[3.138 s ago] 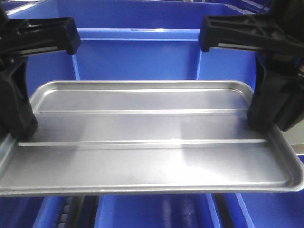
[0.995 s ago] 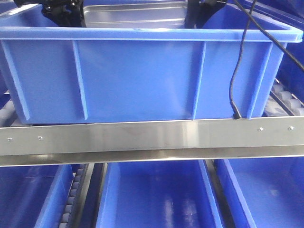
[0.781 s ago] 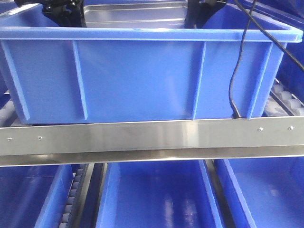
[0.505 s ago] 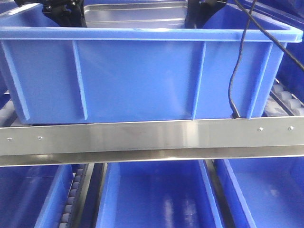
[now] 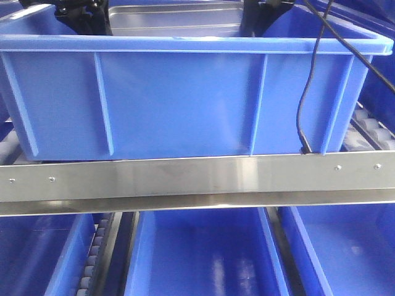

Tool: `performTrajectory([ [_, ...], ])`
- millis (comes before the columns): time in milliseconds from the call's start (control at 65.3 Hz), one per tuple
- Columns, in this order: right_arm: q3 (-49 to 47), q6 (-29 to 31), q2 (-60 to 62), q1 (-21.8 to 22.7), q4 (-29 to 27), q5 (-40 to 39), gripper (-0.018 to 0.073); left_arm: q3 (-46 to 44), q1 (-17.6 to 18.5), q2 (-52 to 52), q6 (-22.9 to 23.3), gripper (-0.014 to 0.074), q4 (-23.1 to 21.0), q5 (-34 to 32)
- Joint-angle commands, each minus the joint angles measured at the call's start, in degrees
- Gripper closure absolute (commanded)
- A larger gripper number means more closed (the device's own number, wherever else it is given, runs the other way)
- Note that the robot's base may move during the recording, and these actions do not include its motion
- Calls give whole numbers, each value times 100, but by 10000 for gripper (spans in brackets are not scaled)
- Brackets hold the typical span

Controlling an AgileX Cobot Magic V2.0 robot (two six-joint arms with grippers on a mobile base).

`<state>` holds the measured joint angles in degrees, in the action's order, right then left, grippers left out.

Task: Grab silver tray and place in blue box
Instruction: 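Lower the tray with both grippers into the blue bin, then open both grippers to release the tray inside the bin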

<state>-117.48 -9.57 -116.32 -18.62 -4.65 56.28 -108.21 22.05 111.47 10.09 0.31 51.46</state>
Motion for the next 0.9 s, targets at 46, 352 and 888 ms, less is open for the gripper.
performTrajectory([
  [46, -237, 102, 329, -191, -938, -623, 377, -254, 266, -322, -31, 608, -800, -629],
  [352, -237, 102, 334, 206, -739, -462, 132, -254, 64, -322, -31, 197, -304, -533],
  [888, -237, 107, 334, 525, -775, -467, 444, -278, -74, -322, -20, 624, -197, -841],
])
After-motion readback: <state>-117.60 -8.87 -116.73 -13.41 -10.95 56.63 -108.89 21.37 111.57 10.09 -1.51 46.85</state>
